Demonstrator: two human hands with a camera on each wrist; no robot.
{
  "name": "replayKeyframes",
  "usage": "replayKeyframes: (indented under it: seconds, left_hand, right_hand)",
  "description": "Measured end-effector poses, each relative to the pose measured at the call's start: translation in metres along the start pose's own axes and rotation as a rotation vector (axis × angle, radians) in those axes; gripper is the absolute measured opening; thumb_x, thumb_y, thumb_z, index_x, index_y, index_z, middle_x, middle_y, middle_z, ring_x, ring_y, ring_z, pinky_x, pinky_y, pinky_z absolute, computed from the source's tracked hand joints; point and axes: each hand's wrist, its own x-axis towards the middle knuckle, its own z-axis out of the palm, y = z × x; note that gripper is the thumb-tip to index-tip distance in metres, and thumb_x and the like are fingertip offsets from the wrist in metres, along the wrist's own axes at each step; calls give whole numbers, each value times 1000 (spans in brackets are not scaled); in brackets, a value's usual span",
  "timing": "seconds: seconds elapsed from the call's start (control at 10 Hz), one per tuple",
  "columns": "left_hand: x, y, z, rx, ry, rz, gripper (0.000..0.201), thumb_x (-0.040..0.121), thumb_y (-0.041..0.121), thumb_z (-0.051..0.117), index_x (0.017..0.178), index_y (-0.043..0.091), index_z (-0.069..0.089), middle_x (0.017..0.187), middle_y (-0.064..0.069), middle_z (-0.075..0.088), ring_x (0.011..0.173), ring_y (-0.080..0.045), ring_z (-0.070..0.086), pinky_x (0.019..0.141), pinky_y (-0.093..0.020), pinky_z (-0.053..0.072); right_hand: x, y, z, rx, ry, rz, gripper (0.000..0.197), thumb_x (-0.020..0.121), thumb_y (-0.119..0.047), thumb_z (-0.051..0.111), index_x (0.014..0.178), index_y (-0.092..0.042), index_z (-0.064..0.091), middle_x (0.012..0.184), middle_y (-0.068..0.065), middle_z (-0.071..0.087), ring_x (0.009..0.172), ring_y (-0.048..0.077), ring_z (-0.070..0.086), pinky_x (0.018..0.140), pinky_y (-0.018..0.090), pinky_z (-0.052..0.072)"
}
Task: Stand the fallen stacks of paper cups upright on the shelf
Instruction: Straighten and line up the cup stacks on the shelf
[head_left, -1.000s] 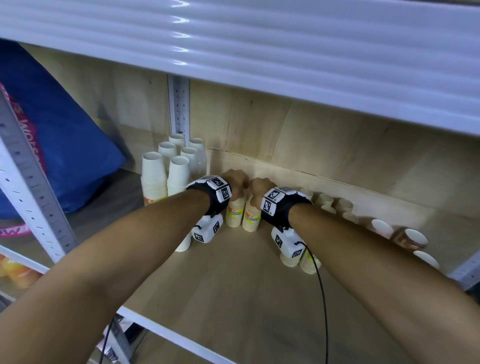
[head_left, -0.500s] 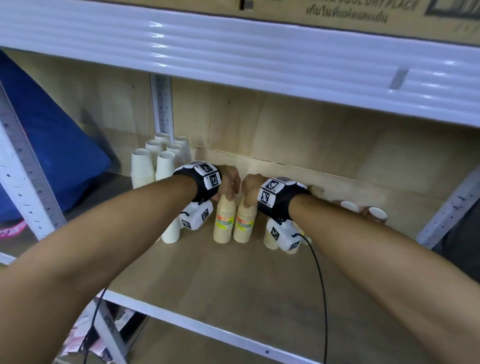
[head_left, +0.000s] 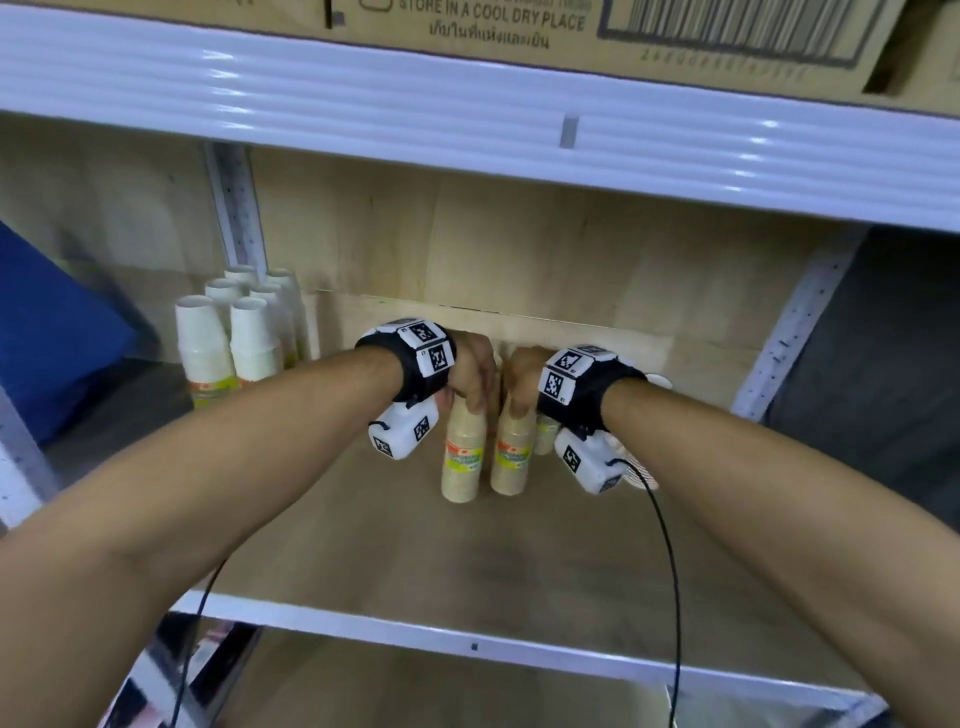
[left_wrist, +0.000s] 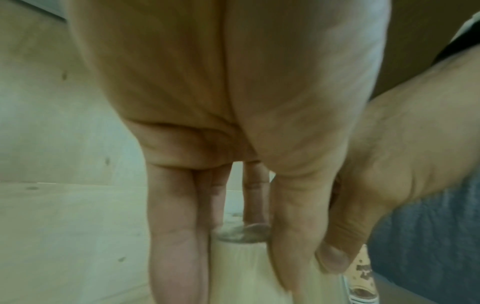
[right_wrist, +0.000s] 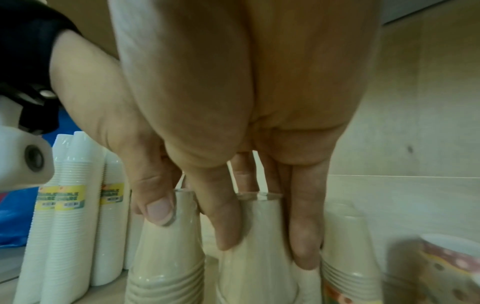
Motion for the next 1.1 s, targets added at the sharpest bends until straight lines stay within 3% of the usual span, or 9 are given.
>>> replayKeyframes:
  seconds: [0.1,0.2,0.3,0.5,0.7,0.8,0.9,1.0,1.1]
  left_hand:
    - [8,16,6,-1,33,41,31,80,11,76,110,9,69,90,-9,71,64,-21,69,65,-35,61]
    - [15,28,12,-24,25,62,33,79,12,77,112,10,69,106,-11,70,67,-22,69,68,-35,61]
    - [22,36,17,-44,37,83,35,81,11,76,114,12,68,107,-9,68,67,-19,67,61,-28,58]
    - [39,36,25,-63,40,107,33,79,12,77,111,14,70,107,-9,69,85,-27,71,70,-36,62]
    - [53,32,29,-75,39,141,29,80,16,77,107,16,71,103,-5,69,80,-21,71,53,-22,54]
    - [61,30,32,-81,40,148,25,80,16,77,104,17,70,103,-6,69,70,-15,69,49,-18,50]
    - [67,29,32,-101,41,151,24,81,16,77,104,16,70,105,-5,67,64,-12,67,48,-16,49]
    - [73,28,31,-103,32,148,25,79,18,79,102,18,70,105,-6,69,62,-13,69,49,-18,50]
    - [76,28,32,-106,32,150,24,79,18,79,101,19,69,105,-7,69,60,-14,69,48,-19,50]
  right_hand:
    - [-8,18,0,4,10,43,47,79,-14,77,123,-7,62,118,12,63,93,19,53,80,29,44]
    - [-15,35,-1,-13,30,69,49,80,-16,76,126,-7,60,128,14,61,114,29,60,79,28,41]
    - [-18,51,3,-20,60,93,48,81,-17,75,126,-8,60,129,14,60,118,31,59,80,28,42]
    - [-12,67,12,12,101,110,42,85,-16,71,124,-8,61,127,14,61,117,31,59,81,29,42]
    - [2,74,16,34,111,109,36,86,-16,69,121,-10,63,124,12,63,115,30,61,77,26,41]
    - [11,72,15,16,63,124,33,89,-13,64,121,-4,64,120,14,65,109,28,64,71,25,41]
    - [18,70,14,-20,25,115,31,88,-11,65,117,-1,65,114,14,67,101,28,66,60,25,40]
    - [22,72,16,-49,29,106,29,85,-11,66,113,-3,66,106,12,68,86,24,64,65,26,42]
    - [25,74,17,-49,48,111,29,82,-14,69,110,-7,67,96,7,66,82,22,63,65,27,45]
